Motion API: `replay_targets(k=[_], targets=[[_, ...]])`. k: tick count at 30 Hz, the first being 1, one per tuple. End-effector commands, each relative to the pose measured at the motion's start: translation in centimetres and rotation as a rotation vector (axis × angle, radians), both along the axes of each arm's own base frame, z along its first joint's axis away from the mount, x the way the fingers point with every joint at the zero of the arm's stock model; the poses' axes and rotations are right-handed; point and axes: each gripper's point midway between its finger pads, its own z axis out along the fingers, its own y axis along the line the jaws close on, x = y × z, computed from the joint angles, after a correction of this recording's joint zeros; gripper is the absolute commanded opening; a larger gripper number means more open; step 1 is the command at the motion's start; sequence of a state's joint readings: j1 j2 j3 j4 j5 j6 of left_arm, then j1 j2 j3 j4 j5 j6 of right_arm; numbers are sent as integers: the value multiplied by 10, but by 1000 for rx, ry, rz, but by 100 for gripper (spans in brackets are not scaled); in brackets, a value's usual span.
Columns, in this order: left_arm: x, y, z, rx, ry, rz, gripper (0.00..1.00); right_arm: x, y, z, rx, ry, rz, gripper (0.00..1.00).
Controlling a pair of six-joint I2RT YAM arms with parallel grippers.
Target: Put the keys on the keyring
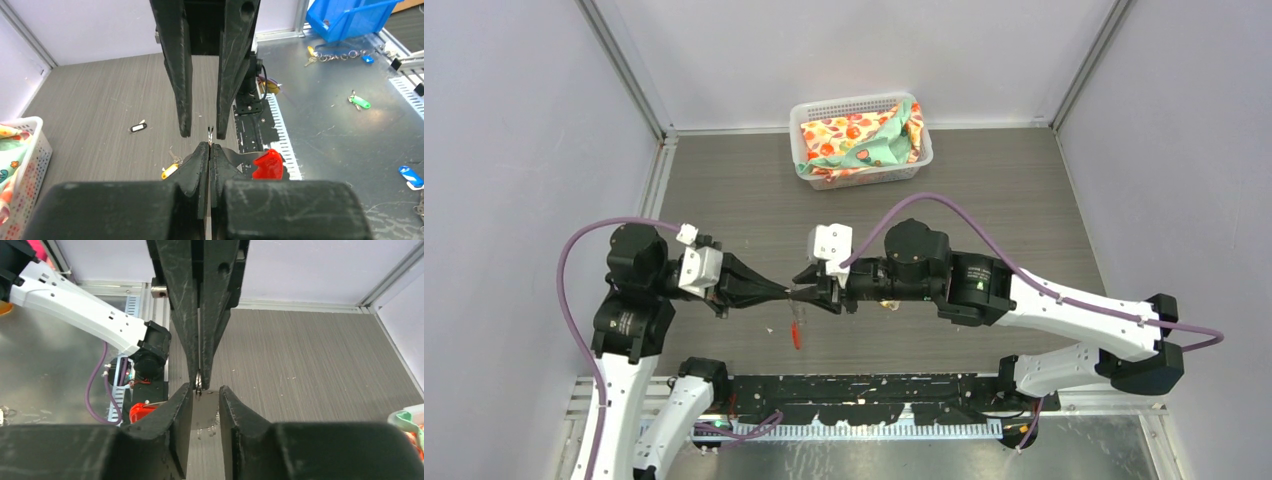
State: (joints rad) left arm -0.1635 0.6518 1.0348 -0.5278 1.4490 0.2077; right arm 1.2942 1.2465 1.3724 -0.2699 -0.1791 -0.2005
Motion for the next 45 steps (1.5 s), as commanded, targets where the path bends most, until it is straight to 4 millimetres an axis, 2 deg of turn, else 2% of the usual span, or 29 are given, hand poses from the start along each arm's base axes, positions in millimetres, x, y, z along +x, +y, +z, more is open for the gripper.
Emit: replay_targets(k=[1, 4, 6, 7, 9, 11, 13, 16, 17, 20, 22, 24, 26, 29, 31, 37, 39, 42, 45], targets=[[14, -2, -7, -4, -93, -7, 0, 17, -13, 42, 119, 4, -110, 39], [30, -5, -11, 4, -45, -10, 0, 36, -35, 42, 137, 62, -211, 51], [39, -6, -17, 10, -9, -11, 0, 54, -59, 38, 158, 146, -308, 58], [43, -7, -20, 13, 11, -11, 0, 62, -70, 30, 151, 191, -358, 60], [48, -8, -27, 19, 27, -7, 0, 87, -100, 3, 105, 288, -537, 62], [53, -8, -33, 26, 26, 7, 0, 100, -129, -28, 78, 416, -701, 63], [59, -8, -40, 33, 26, 20, 0, 99, -157, -67, 19, 545, -858, 65], [69, -9, -48, 43, 59, 27, 0, 81, -196, -124, -114, 686, -1022, 66], [73, -9, -50, 48, 69, 34, 0, 77, -211, -138, -130, 719, -1092, 66], [82, -10, -59, 60, 93, 45, 0, 61, -235, -172, -172, 807, -1177, 69], [87, -11, -63, 66, 110, 48, 0, 62, -252, -188, -200, 770, -1236, 70], [90, -11, -65, 68, 121, 49, 0, 75, -262, -193, -229, 646, -1270, 70], [90, -11, -66, 70, 127, 50, 0, 97, -265, -194, -222, 529, -1313, 69], [87, -10, -67, 75, 141, 55, 0, 129, -246, -187, -129, 401, -1244, 65], [81, -9, -67, 82, 132, 50, 0, 152, -251, -191, -115, 358, -1287, 62], [64, -7, -62, 76, 120, 28, 0, 220, -256, -243, -189, 517, -1283, 57], [60, -7, -61, 70, 118, 19, 0, 242, -266, -255, -173, 573, -1287, 54], [56, -7, -59, 65, 112, 14, 0, 263, -267, -271, -195, 636, -1268, 51], [54, -7, -56, 61, 98, 10, 0, 274, -265, -286, -253, 653, -1257, 51]])
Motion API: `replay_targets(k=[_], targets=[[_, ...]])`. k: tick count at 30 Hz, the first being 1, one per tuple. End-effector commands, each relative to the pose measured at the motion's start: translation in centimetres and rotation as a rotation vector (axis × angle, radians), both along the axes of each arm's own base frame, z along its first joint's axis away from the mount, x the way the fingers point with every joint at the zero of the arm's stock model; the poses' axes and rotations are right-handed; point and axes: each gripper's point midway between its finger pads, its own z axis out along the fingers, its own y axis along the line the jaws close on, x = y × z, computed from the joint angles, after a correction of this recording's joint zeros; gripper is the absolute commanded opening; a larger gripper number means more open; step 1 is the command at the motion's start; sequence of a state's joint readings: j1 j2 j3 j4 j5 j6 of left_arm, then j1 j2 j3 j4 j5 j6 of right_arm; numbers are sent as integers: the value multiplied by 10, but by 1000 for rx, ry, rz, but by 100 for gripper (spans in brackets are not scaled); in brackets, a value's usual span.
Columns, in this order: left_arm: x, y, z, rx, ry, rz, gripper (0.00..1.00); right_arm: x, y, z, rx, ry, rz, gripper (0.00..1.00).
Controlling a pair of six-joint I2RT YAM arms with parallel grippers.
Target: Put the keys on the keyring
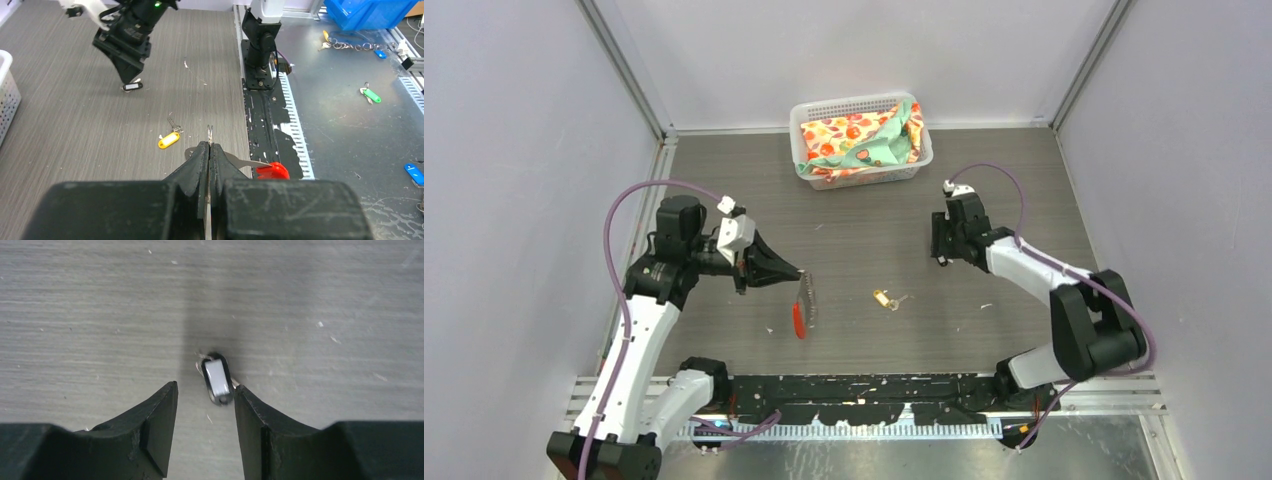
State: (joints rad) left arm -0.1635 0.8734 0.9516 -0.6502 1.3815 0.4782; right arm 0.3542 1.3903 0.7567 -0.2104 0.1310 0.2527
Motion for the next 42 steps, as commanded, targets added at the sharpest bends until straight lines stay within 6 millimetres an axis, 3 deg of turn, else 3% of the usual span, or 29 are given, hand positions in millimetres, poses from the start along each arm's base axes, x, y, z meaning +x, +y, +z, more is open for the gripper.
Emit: replay_targets(k=[1, 6, 16, 22, 30, 37, 42], targets=[[-11, -1, 16, -31, -52, -41, 0, 42, 28, 26, 77, -104, 112, 51], [-16, 0, 20, -40, -60, -51, 0, 47, 34, 15, 108, -79, 155, 51], [-24, 0, 30, -51, -86, -61, 0, 56, 21, -1, 71, 14, 83, 54], [-27, 1, 33, -54, -104, -62, 0, 46, 23, -11, 96, 79, 61, 58], [-28, 1, 37, -56, -121, -61, 0, 32, 22, -16, 120, 96, 33, 55], [-31, 1, 42, -60, -128, -65, 0, 33, 24, -27, 130, 139, 11, 56], [-32, 2, 43, -59, -127, -61, 0, 32, 30, -27, 170, 132, 17, 48]])
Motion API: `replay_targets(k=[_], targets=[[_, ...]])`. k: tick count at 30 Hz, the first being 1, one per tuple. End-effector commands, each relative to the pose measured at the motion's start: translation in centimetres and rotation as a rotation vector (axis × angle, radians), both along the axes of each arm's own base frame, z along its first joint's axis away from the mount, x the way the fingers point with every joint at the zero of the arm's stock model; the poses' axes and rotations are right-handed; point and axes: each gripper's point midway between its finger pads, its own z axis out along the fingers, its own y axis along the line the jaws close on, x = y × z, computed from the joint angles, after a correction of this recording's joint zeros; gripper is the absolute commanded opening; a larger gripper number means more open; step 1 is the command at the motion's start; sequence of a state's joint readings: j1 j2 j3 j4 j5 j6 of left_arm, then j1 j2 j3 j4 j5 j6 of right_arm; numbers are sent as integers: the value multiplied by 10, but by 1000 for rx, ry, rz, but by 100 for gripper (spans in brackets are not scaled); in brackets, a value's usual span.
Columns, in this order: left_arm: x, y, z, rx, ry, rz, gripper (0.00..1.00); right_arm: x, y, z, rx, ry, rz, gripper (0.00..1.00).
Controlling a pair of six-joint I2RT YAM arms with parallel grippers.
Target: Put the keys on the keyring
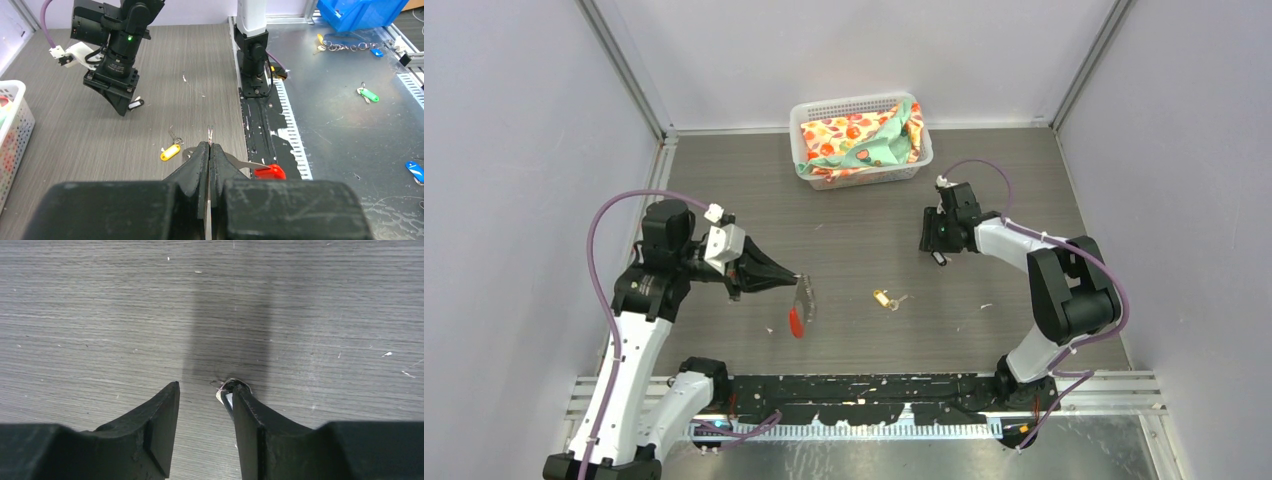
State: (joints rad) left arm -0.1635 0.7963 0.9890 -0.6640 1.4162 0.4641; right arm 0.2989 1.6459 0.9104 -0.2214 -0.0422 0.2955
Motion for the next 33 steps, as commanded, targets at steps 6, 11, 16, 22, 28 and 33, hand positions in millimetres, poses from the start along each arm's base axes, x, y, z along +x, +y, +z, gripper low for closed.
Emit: replay_targets(k=[6, 11, 16, 22, 28, 33], targets=[[-8, 0, 19, -26, -49, -33, 0, 5, 11, 7, 76, -21, -22, 35], [-8, 0, 21, -26, -51, -33, 0, 8, 13, 12, 94, -23, -42, 28], [-6, -1, 20, -25, -51, -32, 0, 11, 14, 16, 98, -9, -55, 21], [-6, -1, 21, -25, -56, -30, 0, 14, 22, 24, 152, -15, -63, 15], [-7, -1, 19, -25, -53, -32, 0, 18, 33, 32, 193, -23, -66, 11], [-7, -1, 21, -26, -56, -32, 0, 20, 17, 49, 80, -63, -16, 47]])
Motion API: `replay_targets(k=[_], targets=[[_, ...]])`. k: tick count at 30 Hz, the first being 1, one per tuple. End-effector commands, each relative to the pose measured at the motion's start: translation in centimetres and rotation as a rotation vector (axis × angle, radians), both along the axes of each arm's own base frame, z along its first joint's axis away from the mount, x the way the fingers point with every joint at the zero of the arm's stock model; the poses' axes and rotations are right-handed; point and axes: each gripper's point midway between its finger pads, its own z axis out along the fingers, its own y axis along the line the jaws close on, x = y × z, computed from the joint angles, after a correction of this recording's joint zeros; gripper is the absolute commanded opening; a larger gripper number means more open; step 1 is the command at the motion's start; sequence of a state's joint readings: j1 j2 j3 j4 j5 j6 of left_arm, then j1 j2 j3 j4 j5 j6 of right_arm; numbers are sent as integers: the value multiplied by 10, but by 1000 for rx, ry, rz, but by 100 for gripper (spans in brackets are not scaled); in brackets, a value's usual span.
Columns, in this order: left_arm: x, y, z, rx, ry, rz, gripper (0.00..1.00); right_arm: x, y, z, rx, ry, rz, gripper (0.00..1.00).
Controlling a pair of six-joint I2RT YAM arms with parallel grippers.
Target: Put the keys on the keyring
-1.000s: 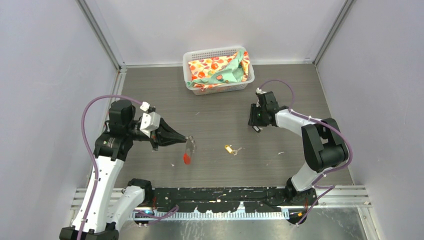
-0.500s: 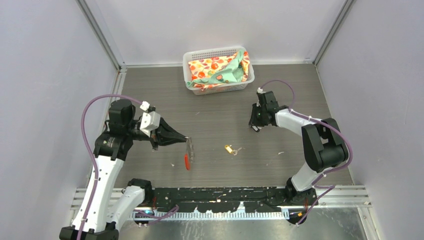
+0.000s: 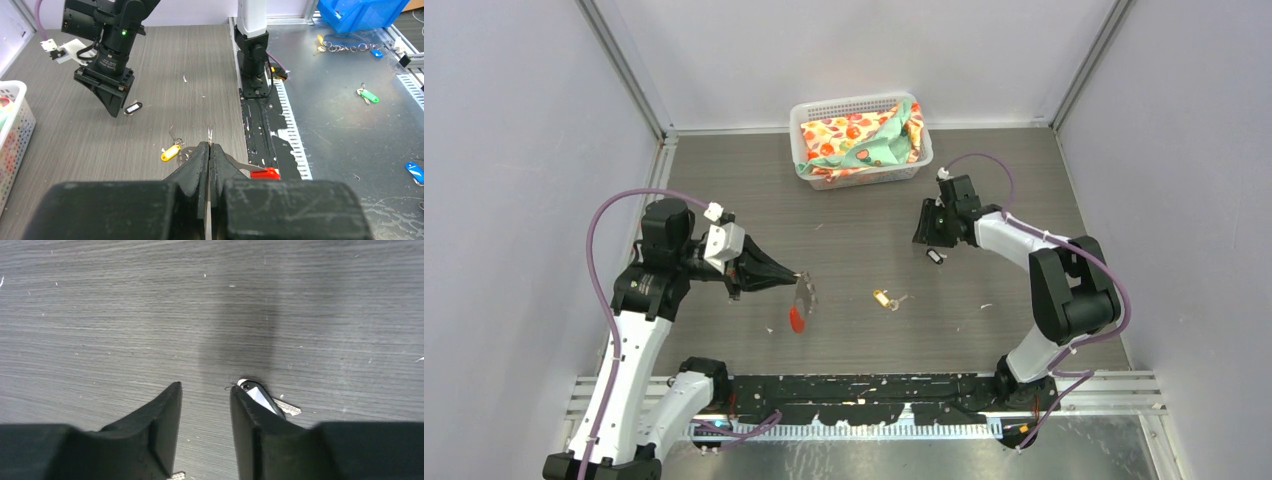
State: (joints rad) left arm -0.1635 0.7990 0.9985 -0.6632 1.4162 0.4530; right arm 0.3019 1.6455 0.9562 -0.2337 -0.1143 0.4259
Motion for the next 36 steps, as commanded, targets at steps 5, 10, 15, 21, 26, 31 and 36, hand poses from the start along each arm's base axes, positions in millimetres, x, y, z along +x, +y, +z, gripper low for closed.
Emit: replay_targets(k=[5, 10, 15, 21, 26, 31, 36], targets=[[-8, -1, 18, -27, -60, -35, 0, 2, -15, 35, -159, -16, 128, 61], [-8, 0, 19, -27, -64, -34, 0, -6, -18, 24, -212, 88, 197, 57], [-7, 0, 20, -27, -70, -32, 0, -15, -12, 20, -233, 128, 279, 56], [-6, -1, 22, -27, -72, -31, 0, -23, -10, 11, -271, 191, 396, 60], [-5, -1, 24, -25, -75, -23, 0, -18, -13, 3, -337, 180, 431, 61], [-3, 0, 26, -20, -80, -11, 0, -7, -16, -12, -371, 173, 420, 57], [-4, 0, 27, -17, -87, -1, 0, -1, -14, -19, -367, 160, 403, 49]])
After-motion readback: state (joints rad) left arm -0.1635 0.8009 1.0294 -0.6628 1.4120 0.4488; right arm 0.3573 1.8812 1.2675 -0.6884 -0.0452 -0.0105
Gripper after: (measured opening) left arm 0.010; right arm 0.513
